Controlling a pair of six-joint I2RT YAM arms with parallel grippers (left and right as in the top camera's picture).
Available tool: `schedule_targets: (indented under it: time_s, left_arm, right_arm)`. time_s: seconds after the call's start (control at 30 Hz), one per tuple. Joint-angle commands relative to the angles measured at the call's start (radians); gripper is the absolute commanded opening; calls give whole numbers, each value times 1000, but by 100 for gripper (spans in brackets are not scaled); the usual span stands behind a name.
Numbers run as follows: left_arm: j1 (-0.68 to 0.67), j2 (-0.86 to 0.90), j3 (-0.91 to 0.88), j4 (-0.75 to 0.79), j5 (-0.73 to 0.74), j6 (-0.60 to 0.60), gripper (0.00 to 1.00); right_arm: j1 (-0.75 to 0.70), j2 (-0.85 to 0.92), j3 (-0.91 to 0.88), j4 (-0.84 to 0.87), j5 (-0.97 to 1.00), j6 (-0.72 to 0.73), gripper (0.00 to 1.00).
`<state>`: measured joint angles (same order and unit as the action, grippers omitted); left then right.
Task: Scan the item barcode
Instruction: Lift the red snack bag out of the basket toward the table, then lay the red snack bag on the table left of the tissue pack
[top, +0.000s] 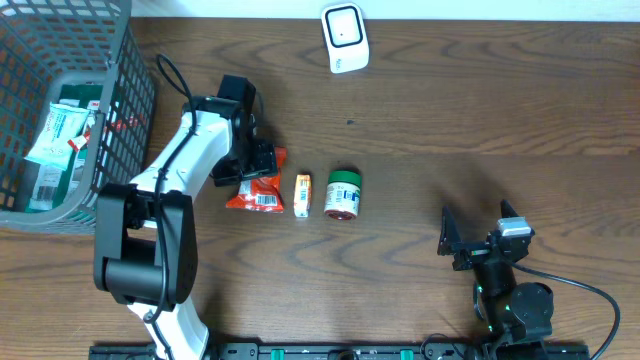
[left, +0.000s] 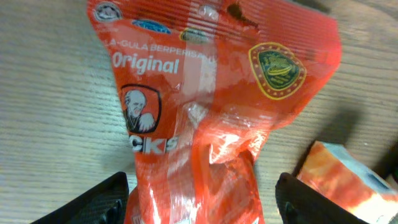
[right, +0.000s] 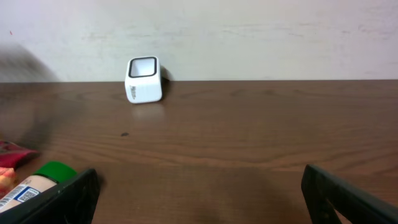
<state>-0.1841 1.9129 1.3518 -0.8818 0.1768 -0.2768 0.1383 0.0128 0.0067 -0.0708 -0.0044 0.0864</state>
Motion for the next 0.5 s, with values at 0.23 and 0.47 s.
schedule_targets:
  time_s: [0.23, 0.47]
  left_arm:
    - [24, -185, 116, -142, -2, 51, 12]
    - [24, -146, 14, -166, 27, 51, 7]
  right_arm:
    - [-8, -2, -1, -4, -1, -13, 99]
    - [-8, -2, -1, -4, -1, -13, 99]
